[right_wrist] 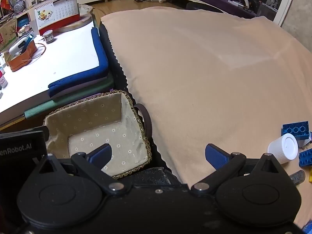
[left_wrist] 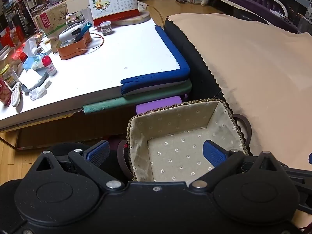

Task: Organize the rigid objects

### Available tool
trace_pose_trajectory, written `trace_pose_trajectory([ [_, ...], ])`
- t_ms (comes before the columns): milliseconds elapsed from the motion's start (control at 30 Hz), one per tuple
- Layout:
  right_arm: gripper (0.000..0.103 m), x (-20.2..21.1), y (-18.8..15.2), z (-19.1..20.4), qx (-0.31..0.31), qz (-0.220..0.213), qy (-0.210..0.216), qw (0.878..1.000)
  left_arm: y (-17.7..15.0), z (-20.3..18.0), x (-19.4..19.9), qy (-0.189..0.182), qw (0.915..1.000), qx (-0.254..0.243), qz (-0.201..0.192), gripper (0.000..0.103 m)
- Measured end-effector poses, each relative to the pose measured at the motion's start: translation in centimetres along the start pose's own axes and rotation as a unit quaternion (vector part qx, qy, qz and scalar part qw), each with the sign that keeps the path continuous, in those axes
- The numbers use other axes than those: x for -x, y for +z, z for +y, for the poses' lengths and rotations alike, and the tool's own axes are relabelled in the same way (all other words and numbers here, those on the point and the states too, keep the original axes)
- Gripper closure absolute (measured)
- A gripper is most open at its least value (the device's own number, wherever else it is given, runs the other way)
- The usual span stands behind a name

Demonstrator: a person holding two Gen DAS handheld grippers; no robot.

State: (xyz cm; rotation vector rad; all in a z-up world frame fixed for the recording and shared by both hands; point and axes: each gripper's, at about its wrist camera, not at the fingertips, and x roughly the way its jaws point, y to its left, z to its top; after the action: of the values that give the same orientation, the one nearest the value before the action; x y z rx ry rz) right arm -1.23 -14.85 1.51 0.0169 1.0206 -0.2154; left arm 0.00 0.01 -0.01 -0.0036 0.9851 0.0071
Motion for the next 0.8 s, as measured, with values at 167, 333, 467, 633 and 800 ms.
trace_pose_trajectory([
  [167, 0.001, -0.07, 0.00, 0.02, 0.003, 0.001, -0.004, 1.000, -0.02, 0.04, 0.03, -0.001, 1.0000, 0.001, 0.001, 0.004],
  [333, 0.001, -0.04, 0.17, 0.15, 0.005, 0.003, -0.006, 1.000, -0.14, 0.13, 0.26, -0.002, 1.0000, 0.001, 0.001, 0.004],
  [467, 0.001, -0.05, 0.01, 0.23, 0.005, 0.003, -0.006, 1.000, 0.24, 0.23, 0.27, -0.001, 1.0000, 0.001, 0.003, 0.004],
  [633, 0.001, -0.11, -0.11, 0.31, 0.006, 0.003, -0.008, 1.000, 0.08, -0.19, -0.08, 0.002, 1.0000, -0.004, 0.004, 0.004],
  [800, 0.001, -0.33, -0.25, 0.36, 0.009, 0.003, -0.010, 1.000, -0.03, -0.14, -0.08, 0.001, 1.0000, -0.005, 0.004, 0.004],
])
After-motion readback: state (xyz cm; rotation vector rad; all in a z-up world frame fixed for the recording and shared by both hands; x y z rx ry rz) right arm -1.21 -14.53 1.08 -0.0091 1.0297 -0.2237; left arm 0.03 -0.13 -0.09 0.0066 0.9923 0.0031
